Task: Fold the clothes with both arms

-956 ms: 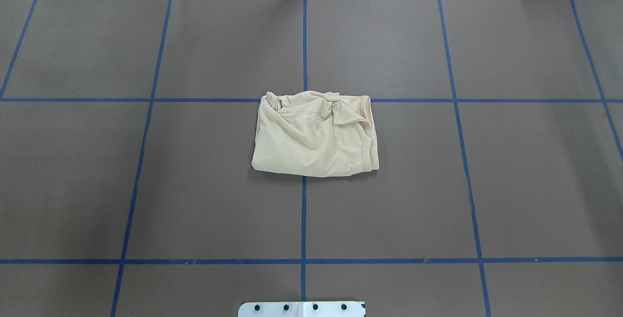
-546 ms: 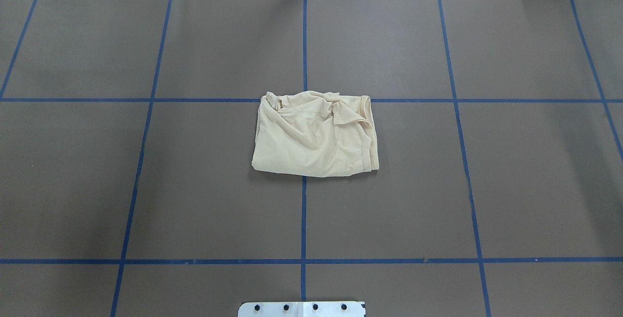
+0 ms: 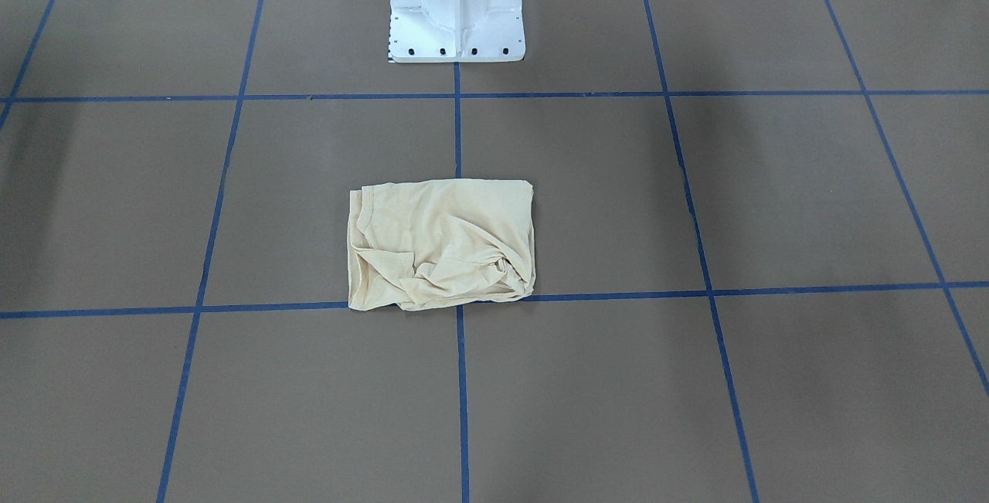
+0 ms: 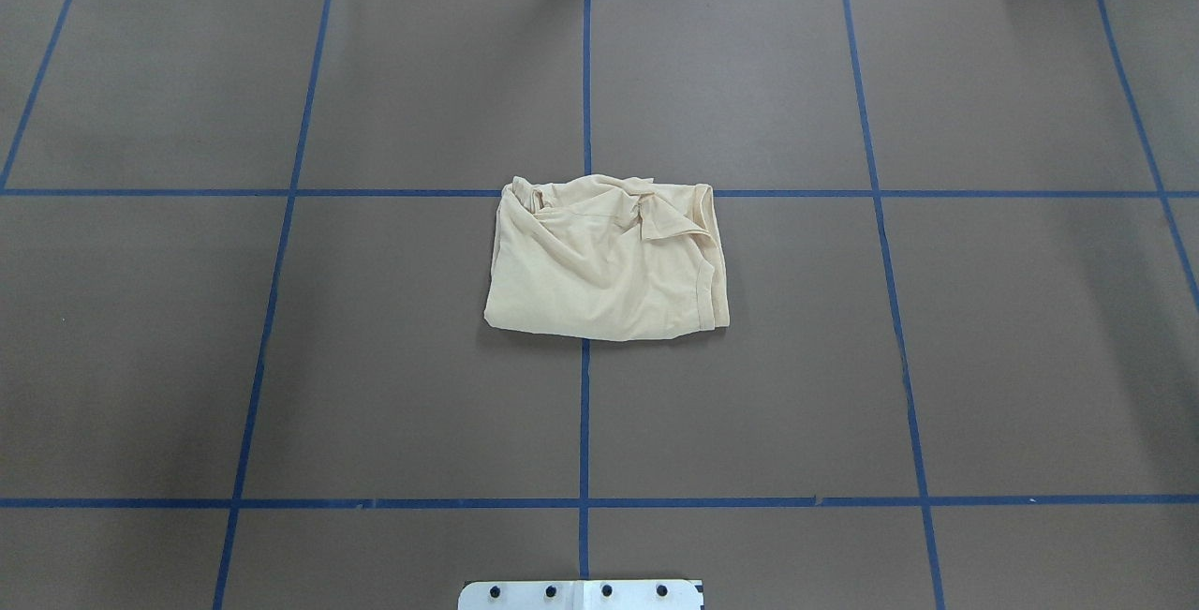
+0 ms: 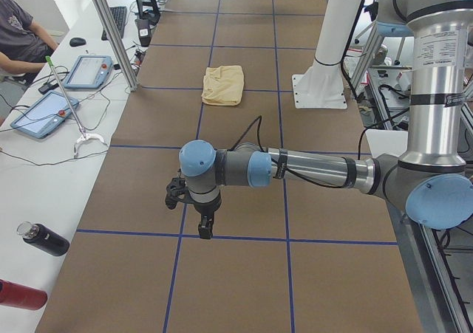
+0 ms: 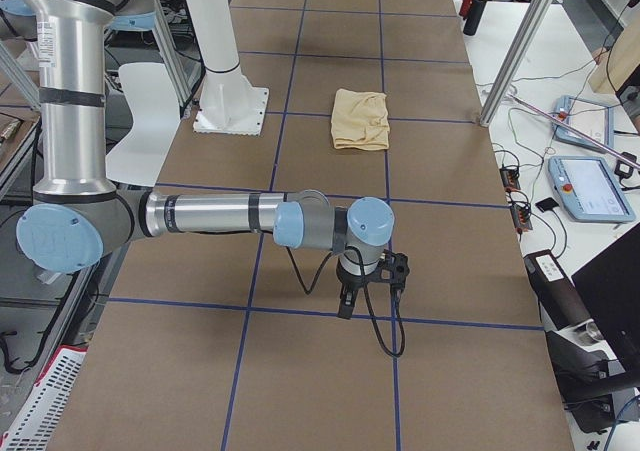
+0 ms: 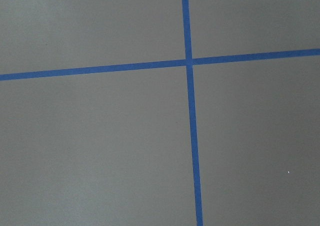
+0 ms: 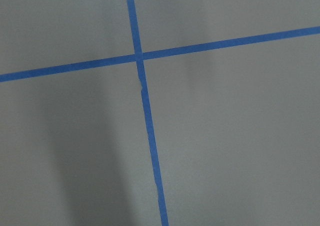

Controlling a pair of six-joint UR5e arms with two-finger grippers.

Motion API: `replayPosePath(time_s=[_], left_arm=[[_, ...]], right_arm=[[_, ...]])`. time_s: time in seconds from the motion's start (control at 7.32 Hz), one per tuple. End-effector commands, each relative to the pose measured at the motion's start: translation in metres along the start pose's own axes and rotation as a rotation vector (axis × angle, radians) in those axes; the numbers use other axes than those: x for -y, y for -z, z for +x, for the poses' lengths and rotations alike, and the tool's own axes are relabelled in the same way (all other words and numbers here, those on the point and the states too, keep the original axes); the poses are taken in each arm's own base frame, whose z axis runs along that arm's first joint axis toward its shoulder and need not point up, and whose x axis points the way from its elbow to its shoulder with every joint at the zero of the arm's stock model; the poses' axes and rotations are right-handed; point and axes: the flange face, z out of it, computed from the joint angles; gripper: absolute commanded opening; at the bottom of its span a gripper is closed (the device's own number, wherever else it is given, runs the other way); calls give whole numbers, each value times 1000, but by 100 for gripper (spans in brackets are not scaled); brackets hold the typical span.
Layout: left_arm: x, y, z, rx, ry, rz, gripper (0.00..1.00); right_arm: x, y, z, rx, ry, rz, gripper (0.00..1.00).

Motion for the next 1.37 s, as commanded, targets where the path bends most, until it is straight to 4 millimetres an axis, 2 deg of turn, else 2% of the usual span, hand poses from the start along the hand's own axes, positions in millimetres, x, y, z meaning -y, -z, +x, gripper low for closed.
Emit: replayPosePath(time_s=[0.0, 0.41, 1.23], left_arm=[[-1, 1, 0, -2, -1, -2, 100], [-2, -4, 10, -146, 9, 2, 100], [-5, -4, 10, -144, 9, 1, 100]], right_arm=[[0, 0, -2, 0, 4, 0, 100], [2, 0, -6, 0, 8, 2, 100], [3, -1, -12, -2, 17, 0, 100]])
